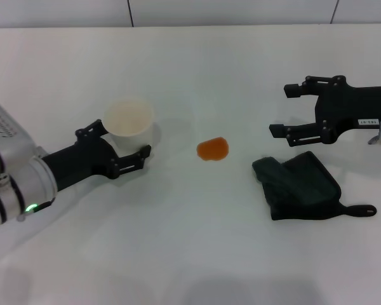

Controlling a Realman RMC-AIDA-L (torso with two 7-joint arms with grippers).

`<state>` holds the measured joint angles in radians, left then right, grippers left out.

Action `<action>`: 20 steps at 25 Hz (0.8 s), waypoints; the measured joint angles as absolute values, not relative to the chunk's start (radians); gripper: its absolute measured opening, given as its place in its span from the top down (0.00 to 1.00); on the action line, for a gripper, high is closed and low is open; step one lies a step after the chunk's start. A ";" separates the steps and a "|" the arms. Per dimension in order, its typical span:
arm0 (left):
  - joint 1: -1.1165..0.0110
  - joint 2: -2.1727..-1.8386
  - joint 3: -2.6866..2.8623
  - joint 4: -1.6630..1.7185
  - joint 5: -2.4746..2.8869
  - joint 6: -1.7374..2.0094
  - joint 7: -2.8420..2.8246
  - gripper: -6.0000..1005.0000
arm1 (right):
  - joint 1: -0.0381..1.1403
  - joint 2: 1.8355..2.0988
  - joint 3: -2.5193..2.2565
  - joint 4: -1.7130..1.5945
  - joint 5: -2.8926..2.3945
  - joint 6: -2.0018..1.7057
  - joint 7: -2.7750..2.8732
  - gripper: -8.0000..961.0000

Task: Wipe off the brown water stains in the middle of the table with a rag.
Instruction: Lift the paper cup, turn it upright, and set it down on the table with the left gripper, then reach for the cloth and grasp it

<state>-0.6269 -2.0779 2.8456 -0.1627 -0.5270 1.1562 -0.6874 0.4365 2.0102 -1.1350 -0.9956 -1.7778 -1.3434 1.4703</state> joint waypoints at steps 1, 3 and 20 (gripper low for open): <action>-0.624 -2.078 2.846 -0.175 -0.527 1.174 -0.697 0.11 | 0.436 2.010 -1.135 -0.996 -1.778 -1.344 1.470 0.09; -0.618 -2.078 2.846 -0.199 -0.530 1.213 -0.707 0.11 | 0.436 2.010 -1.134 -0.996 -1.778 -1.344 1.470 0.09; -0.584 -2.080 2.845 -0.402 -0.515 1.445 -0.944 0.11 | 0.442 2.009 -1.132 -0.996 -1.778 -1.344 1.473 0.09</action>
<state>-0.5839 -2.0795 2.8455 -0.4018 -0.5148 1.4447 -0.9441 0.4418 2.0094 -1.1321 -0.9955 -1.7779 -1.3439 1.4734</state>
